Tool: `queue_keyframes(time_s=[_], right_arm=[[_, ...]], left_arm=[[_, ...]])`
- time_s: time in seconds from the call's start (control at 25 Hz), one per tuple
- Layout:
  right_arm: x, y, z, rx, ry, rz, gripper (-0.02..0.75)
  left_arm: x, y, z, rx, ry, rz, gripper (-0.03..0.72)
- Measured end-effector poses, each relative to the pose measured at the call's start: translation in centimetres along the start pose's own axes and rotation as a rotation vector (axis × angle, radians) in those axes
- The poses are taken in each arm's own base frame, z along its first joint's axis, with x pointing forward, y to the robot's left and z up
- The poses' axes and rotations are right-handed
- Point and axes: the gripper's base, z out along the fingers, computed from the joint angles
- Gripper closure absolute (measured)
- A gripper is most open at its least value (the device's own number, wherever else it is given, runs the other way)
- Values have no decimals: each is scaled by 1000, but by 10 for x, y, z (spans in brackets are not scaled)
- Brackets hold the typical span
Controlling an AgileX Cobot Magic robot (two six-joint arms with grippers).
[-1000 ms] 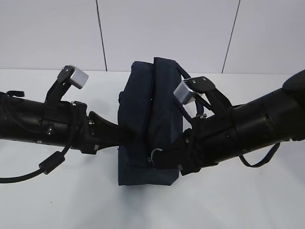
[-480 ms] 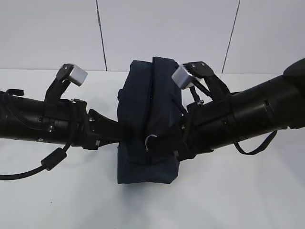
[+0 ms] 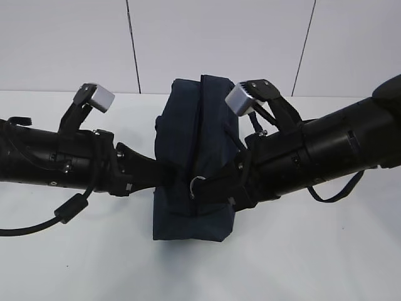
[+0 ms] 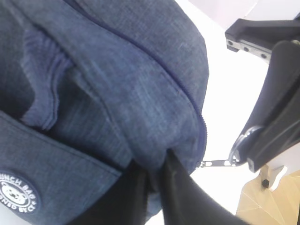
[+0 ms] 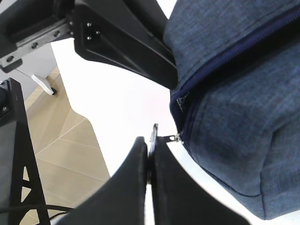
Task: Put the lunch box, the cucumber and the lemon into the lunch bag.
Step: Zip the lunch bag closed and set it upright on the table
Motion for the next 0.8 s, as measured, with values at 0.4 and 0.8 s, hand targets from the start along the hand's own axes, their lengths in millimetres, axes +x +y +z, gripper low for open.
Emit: queue_keyframes(time_s=[0.4, 0.8], right_arm=[[0, 1, 0, -8, 1, 0, 718], [-1, 1, 0, -10, -7, 9, 718]], left_arm=[[0, 0, 0, -1, -1, -1, 518], [0, 0, 0, 0, 1, 1, 674]])
